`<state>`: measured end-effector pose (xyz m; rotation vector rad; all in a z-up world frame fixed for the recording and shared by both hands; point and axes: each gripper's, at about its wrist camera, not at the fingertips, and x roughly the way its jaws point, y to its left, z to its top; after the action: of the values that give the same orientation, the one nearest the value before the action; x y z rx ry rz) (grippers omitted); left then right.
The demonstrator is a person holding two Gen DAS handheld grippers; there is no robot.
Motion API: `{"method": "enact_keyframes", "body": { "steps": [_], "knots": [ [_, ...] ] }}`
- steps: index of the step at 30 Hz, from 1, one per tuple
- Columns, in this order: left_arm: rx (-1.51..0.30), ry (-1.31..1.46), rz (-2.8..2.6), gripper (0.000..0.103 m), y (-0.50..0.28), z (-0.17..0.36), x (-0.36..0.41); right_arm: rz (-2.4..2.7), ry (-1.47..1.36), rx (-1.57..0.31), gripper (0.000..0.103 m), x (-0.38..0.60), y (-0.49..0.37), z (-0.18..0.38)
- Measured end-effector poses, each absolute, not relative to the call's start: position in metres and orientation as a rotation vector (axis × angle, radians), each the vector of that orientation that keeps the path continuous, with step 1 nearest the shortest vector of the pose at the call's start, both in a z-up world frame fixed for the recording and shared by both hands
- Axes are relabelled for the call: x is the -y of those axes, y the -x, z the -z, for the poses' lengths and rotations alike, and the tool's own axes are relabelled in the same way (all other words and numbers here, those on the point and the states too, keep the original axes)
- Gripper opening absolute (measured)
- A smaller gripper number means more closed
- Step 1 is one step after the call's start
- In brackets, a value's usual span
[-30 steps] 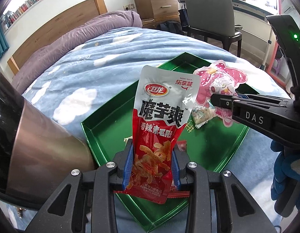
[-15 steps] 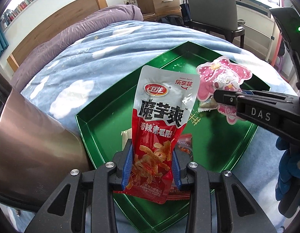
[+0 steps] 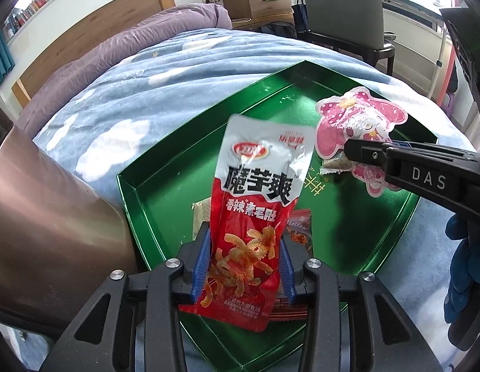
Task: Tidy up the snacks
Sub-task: 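Lower both bags into the green tray and open both grippers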
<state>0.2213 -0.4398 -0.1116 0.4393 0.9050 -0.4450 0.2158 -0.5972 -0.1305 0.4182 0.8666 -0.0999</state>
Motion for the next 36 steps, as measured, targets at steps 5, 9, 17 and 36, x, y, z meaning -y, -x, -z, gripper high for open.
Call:
{"method": "enact_keyframes", "body": {
  "steps": [5,9,17,36],
  "knots": [
    [-0.902,-0.438,0.448,0.037,-0.22,0.112,0.439,0.088,-0.414,-0.867,0.0,0.592,-0.215,0.13],
    [-0.897,-0.429,0.445,0.039,-0.22,0.111,0.439,0.083,-0.411,-0.866,0.0,0.59,-0.214,0.129],
    [-0.878,-0.418,0.439,0.042,-0.218,0.105,0.437,0.083,-0.406,-0.868,0.003,0.59,-0.213,0.128],
    [-0.812,-0.361,0.454,0.045,-0.2,0.07,0.428,0.078,-0.376,-0.872,0.015,0.582,-0.2,0.109]
  ]
}}
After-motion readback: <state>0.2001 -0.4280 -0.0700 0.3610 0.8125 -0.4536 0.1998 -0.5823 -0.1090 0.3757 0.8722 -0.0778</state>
